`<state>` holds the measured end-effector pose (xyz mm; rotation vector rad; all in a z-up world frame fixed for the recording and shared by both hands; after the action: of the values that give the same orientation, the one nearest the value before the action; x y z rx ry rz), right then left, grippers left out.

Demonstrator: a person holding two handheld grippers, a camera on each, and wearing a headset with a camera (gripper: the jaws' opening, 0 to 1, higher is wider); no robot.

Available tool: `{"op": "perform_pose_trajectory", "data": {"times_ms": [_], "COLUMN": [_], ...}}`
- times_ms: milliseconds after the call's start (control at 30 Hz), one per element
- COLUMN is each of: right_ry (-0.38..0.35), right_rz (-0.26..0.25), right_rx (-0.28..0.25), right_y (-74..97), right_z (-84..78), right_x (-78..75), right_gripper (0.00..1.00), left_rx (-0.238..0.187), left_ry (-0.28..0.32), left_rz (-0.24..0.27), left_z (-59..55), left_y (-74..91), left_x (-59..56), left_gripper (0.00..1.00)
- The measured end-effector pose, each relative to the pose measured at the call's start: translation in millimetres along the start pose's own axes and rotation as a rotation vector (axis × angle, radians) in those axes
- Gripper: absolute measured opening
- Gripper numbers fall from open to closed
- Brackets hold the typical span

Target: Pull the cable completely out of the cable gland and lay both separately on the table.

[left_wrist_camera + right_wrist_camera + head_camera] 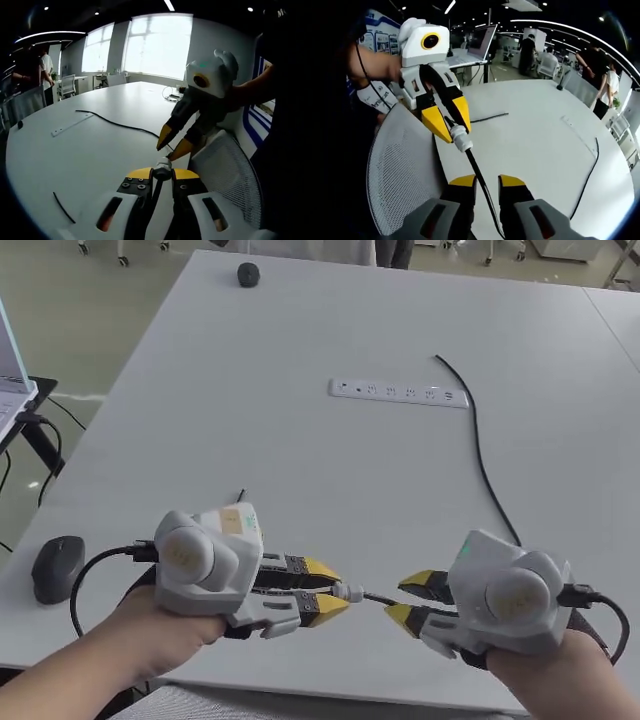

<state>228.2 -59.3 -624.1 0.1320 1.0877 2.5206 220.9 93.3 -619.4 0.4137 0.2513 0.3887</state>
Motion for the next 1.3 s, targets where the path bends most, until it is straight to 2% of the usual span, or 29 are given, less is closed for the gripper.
{"op": "perform_pose_trajectory", "data": {"times_ms": [167,400,533,733,1000,1300], "right_ry": [0.109,0.169,0.185,0.168,0.041,-0.025], "right_rz": [0.001,0.022,0.01,-0.008,-0.024,-0.036], "right_rx": [0.0,0.009,0.004,-0.006,0.002,0.026], "right_y": [-3.5,-9.9,-9.8,-7.8,-7.9,-8.2], "right_z": [15.6,20.0,21.2,19.3,7.4,-7.9], "right_x": [10.6,20.3,19.4,16.8,10.1,4.4], "right_gripper": [0.1,0.06,0.02,0.0,0.0,0.0], "left_rx": [0.0,0.001,0.008,0.0,-0.007,-0.003], "left_ry": [-0.001,-0.005,-0.018,-0.028,-0.021,-0.019], "left_rz": [0.0,0.001,0.0,0.007,0.017,0.023], "left_z": [0.0,0.4,-0.2,1.4,2.6,0.1], "left_y": [-0.1,0.3,0.1,1.7,2.5,3.7], "left_x": [-1.2,-1.5,-2.9,-0.7,-2.1,-5.3], "left_gripper": [0.15,0.15,0.15,0.15,0.15,0.15]}}
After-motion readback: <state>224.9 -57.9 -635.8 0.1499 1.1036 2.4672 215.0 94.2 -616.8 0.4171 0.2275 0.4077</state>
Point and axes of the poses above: the centre of the closed fingertips' face, and the gripper's own axes: y roughly backward along the fingers, x roughly to its left, z roughly out of its top, the point moved 8 cm from there along y, roughly backward along the fingers, and after that the axes turned 1 degree about z, right-handed, at the moved point
